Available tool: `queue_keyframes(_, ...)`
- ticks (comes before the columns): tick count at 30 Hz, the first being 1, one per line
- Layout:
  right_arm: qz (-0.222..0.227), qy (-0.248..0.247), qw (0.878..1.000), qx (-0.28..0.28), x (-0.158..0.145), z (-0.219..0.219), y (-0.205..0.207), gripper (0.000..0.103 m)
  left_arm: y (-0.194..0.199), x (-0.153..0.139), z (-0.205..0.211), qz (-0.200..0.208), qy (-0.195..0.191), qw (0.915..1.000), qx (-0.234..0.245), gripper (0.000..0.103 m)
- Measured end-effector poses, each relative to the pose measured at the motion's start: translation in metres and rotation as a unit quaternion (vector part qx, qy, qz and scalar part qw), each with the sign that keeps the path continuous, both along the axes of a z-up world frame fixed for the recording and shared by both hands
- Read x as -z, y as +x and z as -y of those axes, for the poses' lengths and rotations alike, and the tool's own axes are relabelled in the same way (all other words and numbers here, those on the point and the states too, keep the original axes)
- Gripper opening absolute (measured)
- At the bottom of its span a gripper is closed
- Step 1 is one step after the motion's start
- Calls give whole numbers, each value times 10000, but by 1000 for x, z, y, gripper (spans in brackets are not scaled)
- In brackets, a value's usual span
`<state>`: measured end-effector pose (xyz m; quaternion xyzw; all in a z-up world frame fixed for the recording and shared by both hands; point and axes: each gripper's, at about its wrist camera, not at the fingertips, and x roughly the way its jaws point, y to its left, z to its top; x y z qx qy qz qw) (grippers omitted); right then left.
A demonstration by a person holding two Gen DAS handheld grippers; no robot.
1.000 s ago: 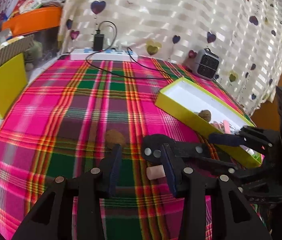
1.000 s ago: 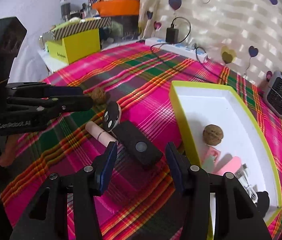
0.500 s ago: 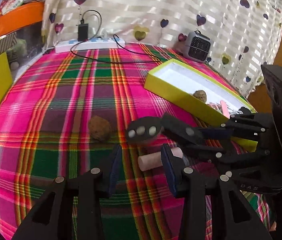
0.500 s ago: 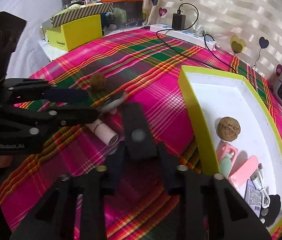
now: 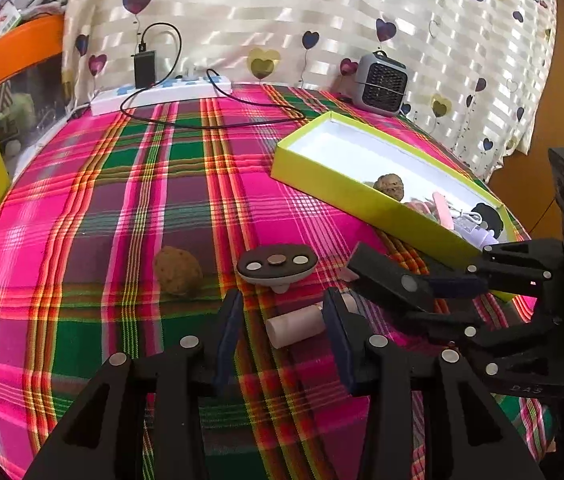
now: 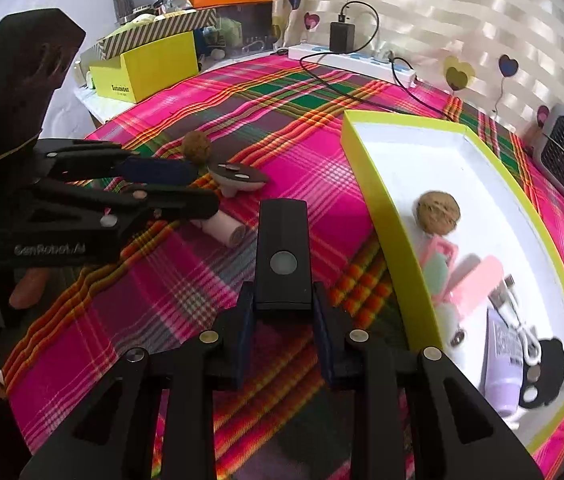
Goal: Organize objects
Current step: 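Grasp the pink lipstick-like tube with the left tool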
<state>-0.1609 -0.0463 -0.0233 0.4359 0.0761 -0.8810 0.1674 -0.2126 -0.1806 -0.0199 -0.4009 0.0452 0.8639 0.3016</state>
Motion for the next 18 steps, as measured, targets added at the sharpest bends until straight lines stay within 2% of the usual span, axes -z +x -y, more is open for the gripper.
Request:
queue_keyframes(6,-2,-93,10000,23,1,-4,3,28,14,5,-8,221,-20,9985,500,40)
queue_keyframes(14,8,-163,9999,34,1,-6,5,28,30,0,-16,104,-36,9960,890,40)
queue_keyframes(18,29,-200,9998,49,1,-8,8,28,31,-1,-22,-76,-246,9959,870,40)
